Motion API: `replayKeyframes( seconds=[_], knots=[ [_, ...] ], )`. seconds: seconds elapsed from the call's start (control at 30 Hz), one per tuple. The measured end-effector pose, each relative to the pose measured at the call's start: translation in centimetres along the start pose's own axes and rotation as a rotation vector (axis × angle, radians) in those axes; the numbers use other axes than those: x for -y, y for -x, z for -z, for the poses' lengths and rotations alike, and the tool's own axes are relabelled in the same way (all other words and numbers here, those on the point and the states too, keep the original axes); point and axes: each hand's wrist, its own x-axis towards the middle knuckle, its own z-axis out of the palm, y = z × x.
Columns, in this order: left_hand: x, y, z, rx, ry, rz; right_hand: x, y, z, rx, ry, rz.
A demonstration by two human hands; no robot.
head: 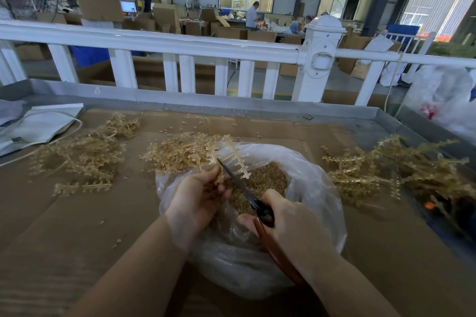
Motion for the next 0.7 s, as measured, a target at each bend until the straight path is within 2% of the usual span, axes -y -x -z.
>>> replayKeyframes(
  seconds=[0.33, 0.7],
  knots=[
    [0.43, 0.33, -0.07, 0.064, -0.018, -0.082, -0.21, 0.26, -0.03, -0.022, -0.055, -0.027],
    [0.38, -0.22, -0.60, -0.065, 0.024, -0.070, -0.36, 0.58, -0.39, -0.047, 0.061, 0.007]
  ],
)
